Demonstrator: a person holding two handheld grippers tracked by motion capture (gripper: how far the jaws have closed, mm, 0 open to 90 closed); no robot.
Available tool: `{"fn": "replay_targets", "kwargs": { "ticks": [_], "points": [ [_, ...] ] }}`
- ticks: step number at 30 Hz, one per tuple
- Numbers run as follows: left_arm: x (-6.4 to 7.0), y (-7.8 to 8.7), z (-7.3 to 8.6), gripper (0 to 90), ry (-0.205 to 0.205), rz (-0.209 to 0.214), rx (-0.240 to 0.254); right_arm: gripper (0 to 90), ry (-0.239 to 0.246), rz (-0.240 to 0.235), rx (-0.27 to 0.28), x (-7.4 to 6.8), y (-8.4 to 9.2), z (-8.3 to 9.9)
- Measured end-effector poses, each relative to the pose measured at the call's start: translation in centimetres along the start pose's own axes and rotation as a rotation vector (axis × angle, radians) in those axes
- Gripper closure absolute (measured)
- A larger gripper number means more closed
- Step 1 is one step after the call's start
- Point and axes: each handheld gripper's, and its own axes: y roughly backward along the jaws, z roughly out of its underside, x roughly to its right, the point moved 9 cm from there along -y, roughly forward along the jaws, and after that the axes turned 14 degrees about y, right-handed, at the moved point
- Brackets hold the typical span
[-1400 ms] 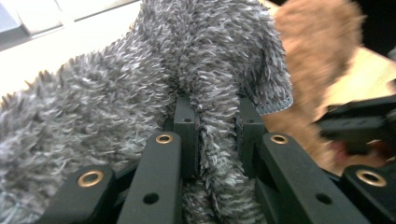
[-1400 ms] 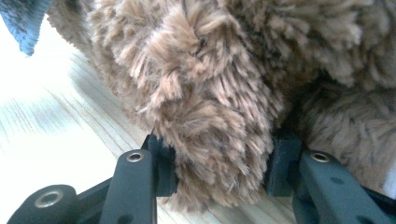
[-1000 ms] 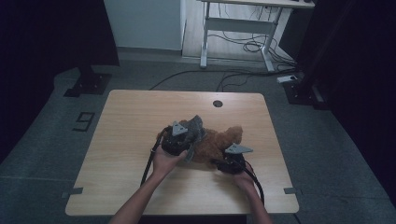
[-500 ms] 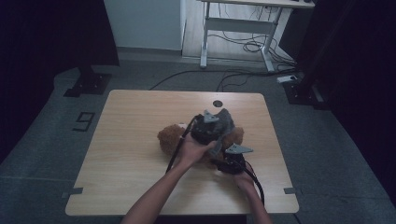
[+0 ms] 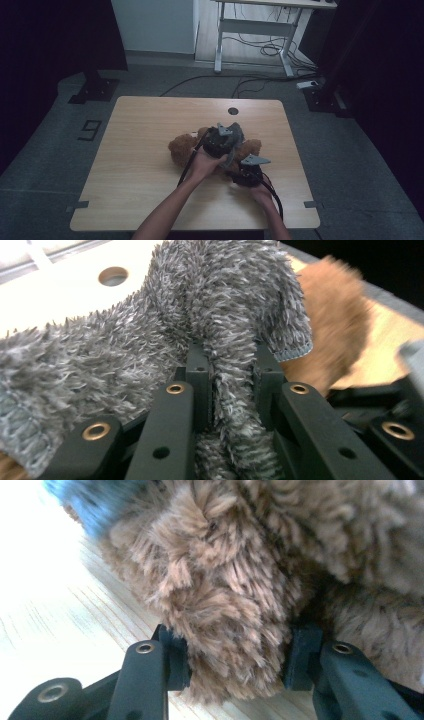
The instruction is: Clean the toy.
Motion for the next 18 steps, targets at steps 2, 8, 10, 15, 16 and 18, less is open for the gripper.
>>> {"fn": "replay_targets", "kwargs": {
  "ticks": [2,8,10,15,16,18],
  "points": [
    [-0.9,0.6,0.3,75.3,0.004,-0.016,0.003,56.3,-0.002,-0.004,0.002,0.1,0.0,0.0],
    [-3.8,2.7,1.6,75.5,0.052,-0.011,0.015,56.2,-0.004,-0.009,0.006,0.1,0.0,0.0],
    [-4.2,3.4,1.7,75.5,0.059,-0.004,0.023,56.2,-0.003,-0.014,0.006,0.0,0.0,0.0],
    [-5.7,6.0,1.3,75.4,0.055,-0.035,0.069,56.2,-0.008,-0.021,0.006,0.1,0.0,0.1],
    [-5.9,6.3,1.3,75.4,0.051,-0.044,0.071,56.2,-0.008,-0.022,0.007,0.1,0.0,0.1],
    [-6.7,7.2,1.4,75.4,0.037,-0.074,0.078,56.2,-0.009,-0.022,0.008,0.1,0.0,0.1]
  ]
}}
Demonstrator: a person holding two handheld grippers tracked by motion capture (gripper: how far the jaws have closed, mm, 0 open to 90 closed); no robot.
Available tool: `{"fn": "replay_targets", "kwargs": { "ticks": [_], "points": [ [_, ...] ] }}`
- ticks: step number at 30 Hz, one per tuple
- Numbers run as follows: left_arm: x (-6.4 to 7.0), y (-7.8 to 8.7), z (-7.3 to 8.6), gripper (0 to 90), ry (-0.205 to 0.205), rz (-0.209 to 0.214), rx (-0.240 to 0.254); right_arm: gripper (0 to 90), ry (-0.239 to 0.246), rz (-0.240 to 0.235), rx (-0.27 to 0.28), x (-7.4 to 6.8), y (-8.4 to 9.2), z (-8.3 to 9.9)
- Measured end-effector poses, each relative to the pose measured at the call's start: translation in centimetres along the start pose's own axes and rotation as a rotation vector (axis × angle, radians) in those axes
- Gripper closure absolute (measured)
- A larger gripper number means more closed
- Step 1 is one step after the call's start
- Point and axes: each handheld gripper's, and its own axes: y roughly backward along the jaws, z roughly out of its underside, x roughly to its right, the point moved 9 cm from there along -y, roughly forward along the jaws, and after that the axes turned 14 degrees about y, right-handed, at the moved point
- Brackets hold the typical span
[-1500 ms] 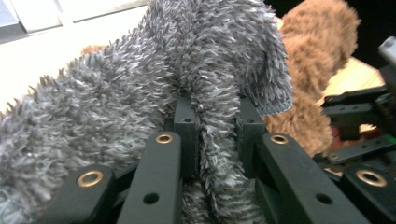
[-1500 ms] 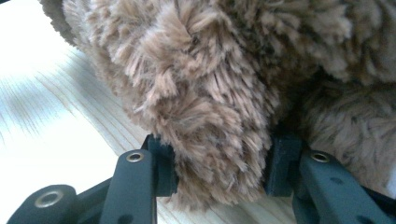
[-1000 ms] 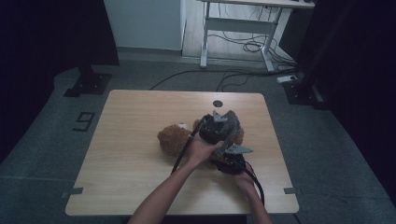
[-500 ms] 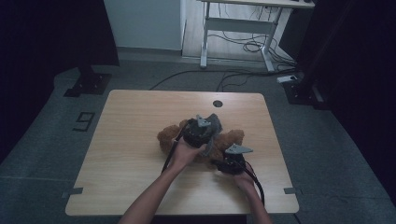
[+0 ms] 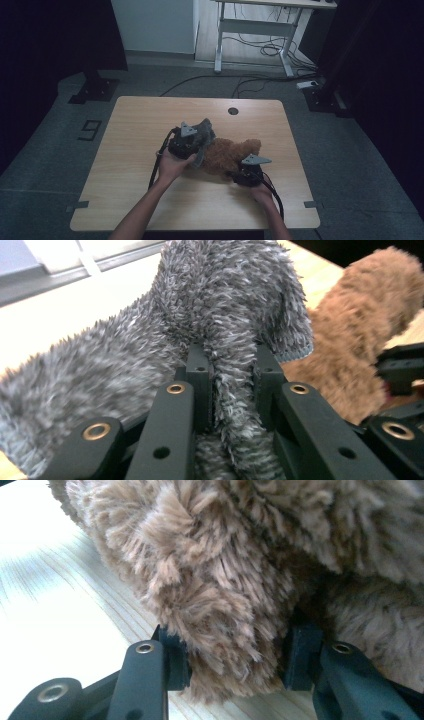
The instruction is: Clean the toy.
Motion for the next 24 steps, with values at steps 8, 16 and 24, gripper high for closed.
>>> {"fn": "replay_targets", "kwargs": {
  "ticks": [8,16,24],
  "points": [
    [-5.0,1.6,1.6,75.1,0.092,-0.054,-0.015,56.2,-0.009,-0.001,0.002,0.1,0.0,0.1],
    [-3.7,1.9,1.1,74.8,0.110,0.017,0.015,56.3,-0.011,-0.005,0.004,0.2,0.0,0.1],
    [3.6,-2.9,0.1,74.5,-0.011,0.071,-0.069,56.3,-0.010,0.000,0.000,0.2,0.0,0.2]
  ]
}}
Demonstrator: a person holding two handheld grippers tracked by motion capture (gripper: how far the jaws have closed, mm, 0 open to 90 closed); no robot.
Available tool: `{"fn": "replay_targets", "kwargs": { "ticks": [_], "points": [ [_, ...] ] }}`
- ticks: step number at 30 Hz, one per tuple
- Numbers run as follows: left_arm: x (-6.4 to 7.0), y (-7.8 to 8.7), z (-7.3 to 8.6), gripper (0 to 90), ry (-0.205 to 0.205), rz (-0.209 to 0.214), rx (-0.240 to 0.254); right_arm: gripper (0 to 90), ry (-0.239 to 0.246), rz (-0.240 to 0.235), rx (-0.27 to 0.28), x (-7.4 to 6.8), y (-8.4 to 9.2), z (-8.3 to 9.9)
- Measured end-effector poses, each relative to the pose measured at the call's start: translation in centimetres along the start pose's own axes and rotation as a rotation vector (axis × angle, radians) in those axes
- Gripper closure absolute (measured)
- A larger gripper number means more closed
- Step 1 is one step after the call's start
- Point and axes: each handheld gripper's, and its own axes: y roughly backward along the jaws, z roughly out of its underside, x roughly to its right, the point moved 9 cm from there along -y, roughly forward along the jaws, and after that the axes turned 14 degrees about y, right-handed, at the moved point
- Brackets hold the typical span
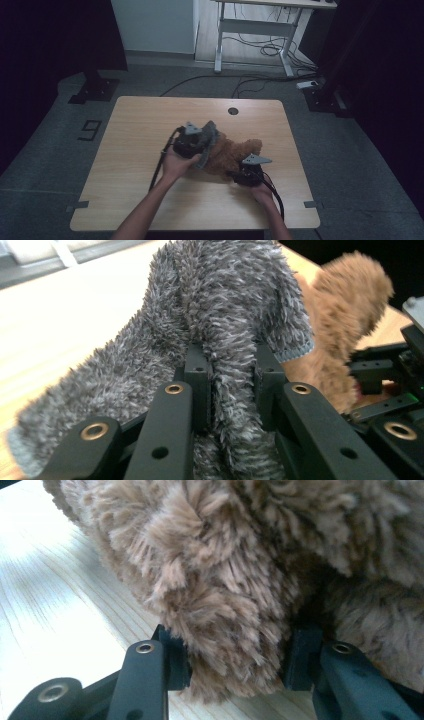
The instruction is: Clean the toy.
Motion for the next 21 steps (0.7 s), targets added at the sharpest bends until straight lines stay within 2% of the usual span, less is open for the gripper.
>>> {"fn": "replay_targets", "kwargs": {
  "ticks": [2,3,4,6,7,10,14,16,17,21],
  "points": [
    [0.1,-0.7,-0.1,74.7,-0.018,-0.029,0.012,56.3,-0.006,0.000,-0.003,0.1,0.0,0.1],
    [-0.2,-0.7,-0.1,74.7,-0.009,-0.029,0.009,56.3,-0.013,-0.002,-0.004,0.1,0.1,0.1],
    [-0.7,-0.6,0.0,74.7,-0.002,-0.036,0.005,56.3,-0.013,-0.004,-0.003,0.2,0.1,0.1],
    [-2.3,-0.2,0.4,74.7,-0.013,-0.090,-0.007,56.4,0.001,-0.003,-0.004,0.1,0.1,0.1],
    [-3.1,0.0,0.8,74.8,-0.011,-0.098,-0.015,56.4,0.003,-0.002,-0.003,0.1,0.0,0.1],
    [-4.7,1.0,1.8,74.9,0.009,-0.073,-0.012,56.4,0.010,0.000,-0.001,0.0,0.0,0.0],
    [-6.3,2.9,2.6,74.8,-0.002,-0.115,0.020,56.6,0.009,0.000,-0.006,0.0,0.0,0.1],
    [-7.9,3.8,3.1,74.8,0.026,-0.133,0.024,56.6,0.005,-0.002,-0.006,0.0,0.0,0.1],
    [-8.9,4.2,3.5,74.8,0.058,-0.135,0.021,56.7,0.006,-0.002,-0.006,0.0,0.0,0.1],
    [-11.4,4.4,5.3,74.9,0.126,-0.147,0.004,57.0,0.011,0.001,-0.008,0.0,-0.1,0.1]
  ]
}}
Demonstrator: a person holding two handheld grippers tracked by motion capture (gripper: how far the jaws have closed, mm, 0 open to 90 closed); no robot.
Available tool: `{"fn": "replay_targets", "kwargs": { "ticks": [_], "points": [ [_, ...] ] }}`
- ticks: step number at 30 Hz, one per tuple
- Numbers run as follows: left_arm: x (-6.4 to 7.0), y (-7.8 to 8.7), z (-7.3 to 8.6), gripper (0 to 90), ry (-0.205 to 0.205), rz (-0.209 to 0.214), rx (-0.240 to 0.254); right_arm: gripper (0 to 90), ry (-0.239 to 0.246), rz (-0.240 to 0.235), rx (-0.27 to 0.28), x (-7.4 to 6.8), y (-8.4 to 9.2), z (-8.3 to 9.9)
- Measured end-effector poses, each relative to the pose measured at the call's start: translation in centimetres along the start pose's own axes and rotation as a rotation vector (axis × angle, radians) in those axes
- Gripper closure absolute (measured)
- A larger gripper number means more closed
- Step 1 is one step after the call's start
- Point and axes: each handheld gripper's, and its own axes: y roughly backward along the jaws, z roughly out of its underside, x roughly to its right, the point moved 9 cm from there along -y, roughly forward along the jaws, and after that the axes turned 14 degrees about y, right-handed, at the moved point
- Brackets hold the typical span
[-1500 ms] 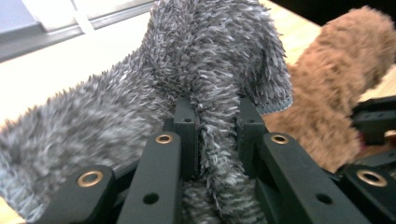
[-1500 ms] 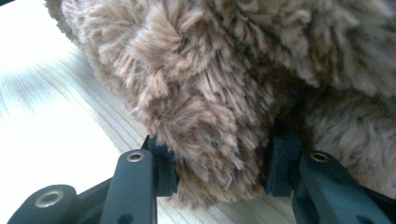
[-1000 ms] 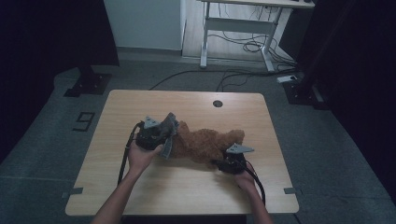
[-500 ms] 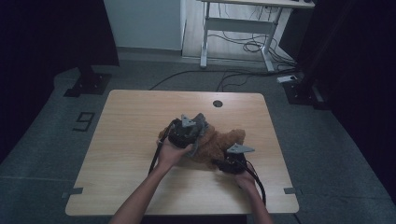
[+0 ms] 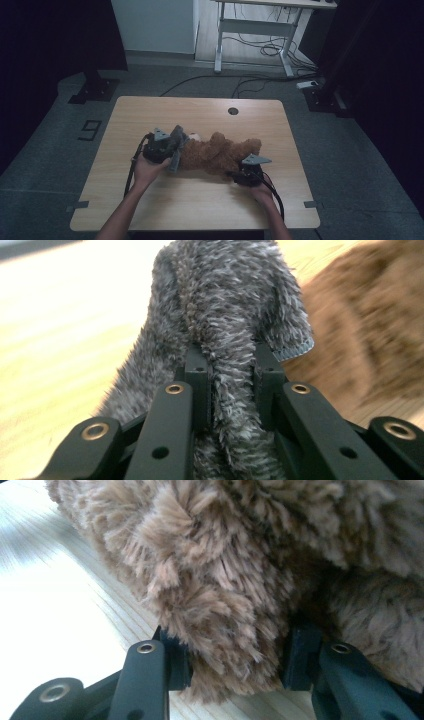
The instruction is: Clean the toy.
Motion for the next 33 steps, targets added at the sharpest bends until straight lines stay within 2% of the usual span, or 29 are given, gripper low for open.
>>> {"fn": "replay_targets", "kwargs": {
  "ticks": [3,6,8,13,16,20,23,26,29,31,33],
  "points": [
    [-1.5,-0.9,1.7,74.9,0.043,-0.017,-0.030,57.1,0.002,0.005,-0.002,0.0,0.0,0.0],
    [-1.8,-1.9,2.9,75.0,0.063,-0.008,-0.056,57.4,0.001,0.009,-0.005,0.1,-0.1,0.0],
    [-1.6,-2.6,3.1,75.1,0.077,0.005,-0.050,57.7,0.004,0.013,-0.006,0.1,-0.2,0.0],
    [-1.5,-3.8,2.0,75.4,0.091,0.006,-0.025,58.3,0.010,0.027,-0.012,0.5,-0.6,-0.3],
    [-1.7,-4.7,1.3,75.5,0.127,0.015,-0.010,58.3,0.016,0.034,-0.019,1.0,-1.1,-0.5],
    [-2.1,-4.6,0.7,75.3,0.148,0.030,-0.003,58.2,0.011,0.052,-0.018,2.2,-1.6,-0.9],
    [-2.3,-3.0,-0.5,74.6,0.146,0.047,0.021,58.0,0.006,0.039,-0.019,2.5,-1.7,-0.9],
    [-2.1,-0.6,-3.7,74.2,0.134,0.054,0.077,57.5,0.032,0.040,-0.019,2.4,-1.6,-0.8],
    [-0.2,1.2,-6.7,74.0,0.091,0.090,0.112,57.0,0.032,0.045,-0.017,2.3,-1.6,-0.8],
    [1.6,1.2,-7.9,74.0,0.064,0.116,0.105,56.6,0.033,0.043,-0.016,2.3,-1.5,-0.8],
    [3.1,0.5,-8.3,74.1,0.042,0.131,0.089,56.3,0.030,0.043,-0.016,2.3,-1.5,-0.7]
  ]
}}
